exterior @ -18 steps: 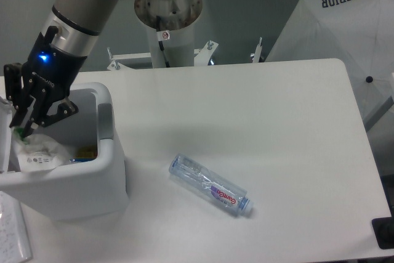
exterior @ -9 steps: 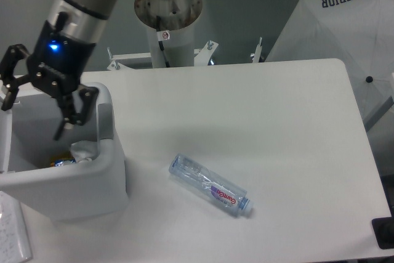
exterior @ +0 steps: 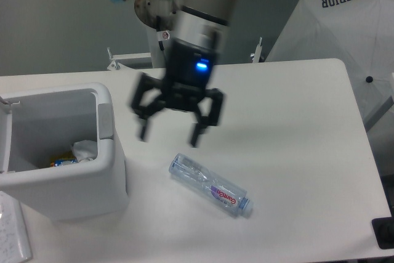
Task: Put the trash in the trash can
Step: 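Move the gripper back over the clear water bottle's cap end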
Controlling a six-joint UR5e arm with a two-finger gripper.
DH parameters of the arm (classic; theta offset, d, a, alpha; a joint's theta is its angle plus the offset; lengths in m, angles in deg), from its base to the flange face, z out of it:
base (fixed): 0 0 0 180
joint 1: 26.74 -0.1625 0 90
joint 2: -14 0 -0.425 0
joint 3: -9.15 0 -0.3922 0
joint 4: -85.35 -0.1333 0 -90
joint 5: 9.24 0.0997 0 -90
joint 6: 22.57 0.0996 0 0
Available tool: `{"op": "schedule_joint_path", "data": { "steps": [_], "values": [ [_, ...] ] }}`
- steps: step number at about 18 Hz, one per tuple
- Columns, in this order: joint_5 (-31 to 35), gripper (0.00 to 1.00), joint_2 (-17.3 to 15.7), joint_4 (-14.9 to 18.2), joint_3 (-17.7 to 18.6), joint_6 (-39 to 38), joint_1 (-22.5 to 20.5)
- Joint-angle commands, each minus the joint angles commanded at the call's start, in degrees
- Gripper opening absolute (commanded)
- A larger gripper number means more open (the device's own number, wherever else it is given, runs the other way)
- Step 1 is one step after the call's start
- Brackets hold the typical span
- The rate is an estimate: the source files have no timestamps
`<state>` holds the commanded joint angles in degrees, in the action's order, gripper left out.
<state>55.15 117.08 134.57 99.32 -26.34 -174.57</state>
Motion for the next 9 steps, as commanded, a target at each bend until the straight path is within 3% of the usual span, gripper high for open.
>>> {"op": "schedule_joint_path", "data": {
  "steps": [3, 9],
  "values": [
    [7.2, 1.0, 4.3, 0.0, -0.6, -1.4, -0.4],
    [10.1, 1.0, 11.4, 0.0, -1.9, -1.5, -1.2]
  ]
}}
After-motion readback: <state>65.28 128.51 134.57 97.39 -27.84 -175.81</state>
